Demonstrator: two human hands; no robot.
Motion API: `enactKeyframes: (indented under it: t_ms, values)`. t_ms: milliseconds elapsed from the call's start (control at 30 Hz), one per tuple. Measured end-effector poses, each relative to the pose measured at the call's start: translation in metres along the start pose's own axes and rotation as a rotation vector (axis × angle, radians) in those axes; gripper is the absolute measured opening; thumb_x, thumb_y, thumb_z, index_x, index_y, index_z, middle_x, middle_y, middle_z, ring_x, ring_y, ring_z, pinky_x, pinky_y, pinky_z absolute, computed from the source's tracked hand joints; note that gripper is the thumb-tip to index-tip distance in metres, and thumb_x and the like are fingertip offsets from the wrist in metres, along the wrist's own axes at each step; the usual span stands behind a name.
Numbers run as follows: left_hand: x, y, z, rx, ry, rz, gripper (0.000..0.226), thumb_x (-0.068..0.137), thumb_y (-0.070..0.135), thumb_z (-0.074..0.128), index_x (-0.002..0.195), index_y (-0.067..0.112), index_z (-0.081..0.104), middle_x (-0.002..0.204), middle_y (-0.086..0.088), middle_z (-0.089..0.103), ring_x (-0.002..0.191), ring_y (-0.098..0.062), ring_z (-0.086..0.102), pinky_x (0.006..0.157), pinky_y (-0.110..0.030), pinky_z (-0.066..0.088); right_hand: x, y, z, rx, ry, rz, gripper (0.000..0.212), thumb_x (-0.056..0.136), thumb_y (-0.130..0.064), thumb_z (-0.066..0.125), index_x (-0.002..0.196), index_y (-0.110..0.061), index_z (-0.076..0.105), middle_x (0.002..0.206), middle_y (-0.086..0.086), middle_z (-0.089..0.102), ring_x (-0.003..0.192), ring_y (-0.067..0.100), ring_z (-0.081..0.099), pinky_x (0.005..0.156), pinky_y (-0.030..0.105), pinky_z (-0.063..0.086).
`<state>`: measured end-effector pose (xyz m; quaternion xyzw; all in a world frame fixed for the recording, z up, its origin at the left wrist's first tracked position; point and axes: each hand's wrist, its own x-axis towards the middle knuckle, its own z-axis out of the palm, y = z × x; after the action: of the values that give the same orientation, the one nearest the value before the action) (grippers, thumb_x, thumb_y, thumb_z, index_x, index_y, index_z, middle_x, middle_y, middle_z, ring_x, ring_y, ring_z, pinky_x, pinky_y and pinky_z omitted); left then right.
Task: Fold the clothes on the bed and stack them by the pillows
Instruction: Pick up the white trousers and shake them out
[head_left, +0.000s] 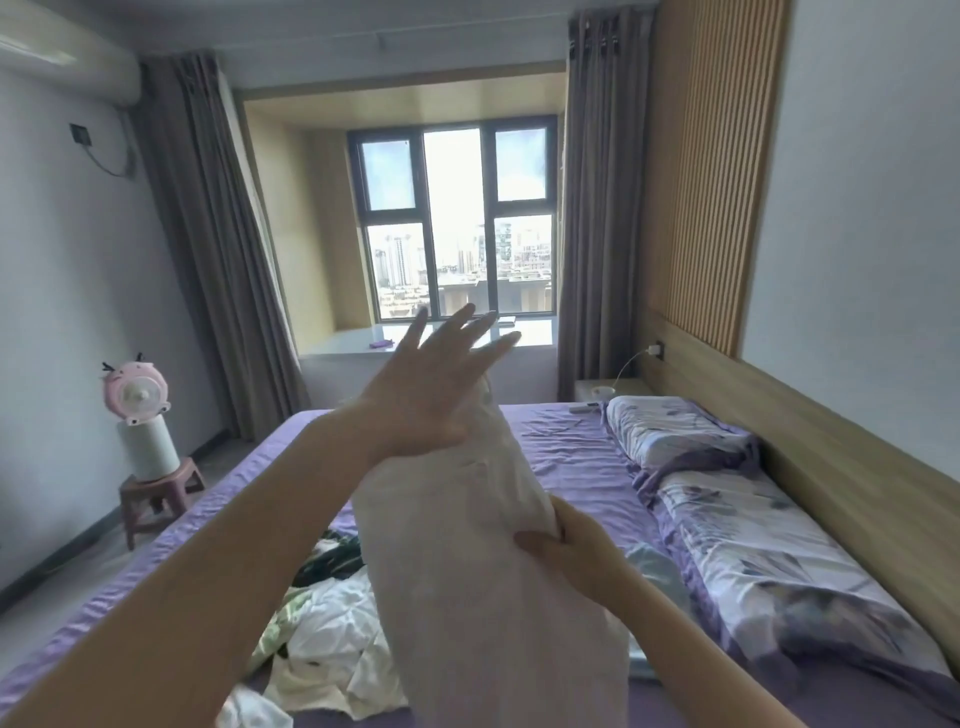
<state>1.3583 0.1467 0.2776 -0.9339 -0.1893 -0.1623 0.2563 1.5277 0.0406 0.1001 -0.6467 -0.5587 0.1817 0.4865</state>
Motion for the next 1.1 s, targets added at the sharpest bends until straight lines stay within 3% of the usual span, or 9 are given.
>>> enactKeyframes:
  t_ms: [100, 233, 333, 467, 567, 667, 767, 900, 1100]
  values:
    - [-0.002, 0.029, 0.018, 0.248, -0.139, 0.309, 0.104, 0.072, 0.070, 0.058, 0.150, 0.033, 0.000, 0.158, 0.006, 0.006, 0.147, -0.022, -0.007, 0.109, -0.056, -0.021, 0.008, -0.011, 0.006, -0.071, -0.057, -0.044, 0.030, 0.081, -0.018, 0.070, 0.103, -0.034, 0.059, 0.087, -0.019, 0.063, 0.077, -0.006, 0.057, 0.063, 0.005, 0.038]
    - [-0.005, 0.033, 0.051, 0.171, -0.489, 0.244, 0.062, 0.076, 0.062, 0.062, 0.126, 0.027, 0.054, 0.125, 0.004, 0.057, 0.130, -0.019, 0.041, 0.117, -0.050, -0.001, 0.013, -0.022, 0.012, -0.199, -0.071, -0.084, 0.012, 0.077, -0.026, 0.073, 0.084, -0.025, 0.063, 0.076, -0.007, 0.062, 0.069, 0.007, 0.051, 0.056, 0.017, 0.034]
    - [-0.011, 0.022, 0.068, 0.039, -0.479, 0.220, 0.051, 0.074, 0.063, 0.062, 0.106, 0.023, 0.065, 0.111, 0.006, 0.064, 0.113, -0.016, 0.051, 0.105, -0.029, 0.029, 0.011, -0.015, 0.011, -0.227, -0.092, -0.094, 0.031, 0.073, -0.031, 0.076, 0.062, -0.026, 0.048, 0.057, -0.012, 0.045, 0.051, -0.002, 0.041, 0.053, 0.016, 0.034]
    - [-0.011, 0.017, 0.076, -0.113, -0.454, 0.208, 0.039, 0.074, 0.052, 0.070, 0.092, 0.018, 0.064, 0.102, -0.001, 0.063, 0.111, -0.018, 0.051, 0.091, -0.023, 0.027, 0.004, 0.013, -0.002, -0.100, -0.214, -0.011, 0.035, 0.075, -0.031, 0.077, 0.065, -0.020, 0.046, 0.059, -0.013, 0.036, 0.051, 0.000, 0.032, 0.051, 0.019, 0.027]
    - [-0.007, 0.014, 0.070, -0.079, -0.515, 0.148, 0.034, 0.075, 0.050, 0.068, 0.095, 0.022, 0.062, 0.100, 0.000, 0.063, 0.102, -0.020, 0.055, 0.086, -0.032, 0.044, -0.006, 0.040, -0.007, -0.031, -0.301, 0.097, 0.030, 0.076, -0.024, 0.077, 0.065, -0.023, 0.049, 0.060, -0.014, 0.042, 0.059, 0.002, 0.037, 0.058, 0.024, 0.032]
    - [-0.005, 0.008, 0.060, -0.047, -0.470, 0.127, 0.025, 0.076, 0.048, 0.068, 0.088, 0.028, 0.058, 0.089, 0.006, 0.060, 0.087, -0.016, 0.052, 0.068, -0.027, 0.034, -0.016, 0.059, -0.004, -0.065, -0.247, 0.135, 0.020, 0.075, -0.026, 0.078, 0.075, -0.032, 0.058, 0.067, -0.014, 0.053, 0.066, 0.003, 0.047, 0.065, 0.025, 0.039]
    - [-0.004, -0.001, 0.053, -0.030, -0.458, 0.098, 0.029, 0.077, 0.046, 0.068, 0.097, 0.026, 0.061, 0.096, 0.004, 0.063, 0.089, -0.015, 0.049, 0.071, -0.028, 0.032, -0.024, 0.069, 0.000, 0.047, -0.144, 0.156, 0.035, 0.073, -0.016, 0.079, 0.099, -0.031, 0.061, 0.091, 0.001, 0.067, 0.081, 0.011, 0.059, 0.079, 0.033, 0.050]
    - [-0.003, -0.015, 0.045, 0.037, -0.456, 0.068, 0.028, 0.078, 0.047, 0.066, 0.096, 0.026, 0.059, 0.102, 0.005, 0.064, 0.103, -0.020, 0.054, 0.087, -0.030, 0.041, -0.027, 0.072, 0.007, 0.243, 0.167, 0.210, 0.039, 0.071, -0.006, 0.079, 0.092, -0.019, 0.049, 0.094, 0.009, 0.066, 0.086, 0.019, 0.067, 0.077, 0.031, 0.054]
    - [-0.007, -0.027, 0.033, 0.108, -0.407, 0.069, 0.028, 0.078, 0.049, 0.066, 0.097, 0.030, 0.058, 0.098, 0.004, 0.065, 0.099, -0.021, 0.057, 0.083, -0.030, 0.038, -0.017, 0.051, 0.022, 0.157, 0.132, 0.107, 0.029, 0.076, -0.014, 0.077, 0.101, -0.025, 0.067, 0.114, -0.008, 0.065, 0.106, 0.010, 0.059, 0.091, 0.034, 0.046]
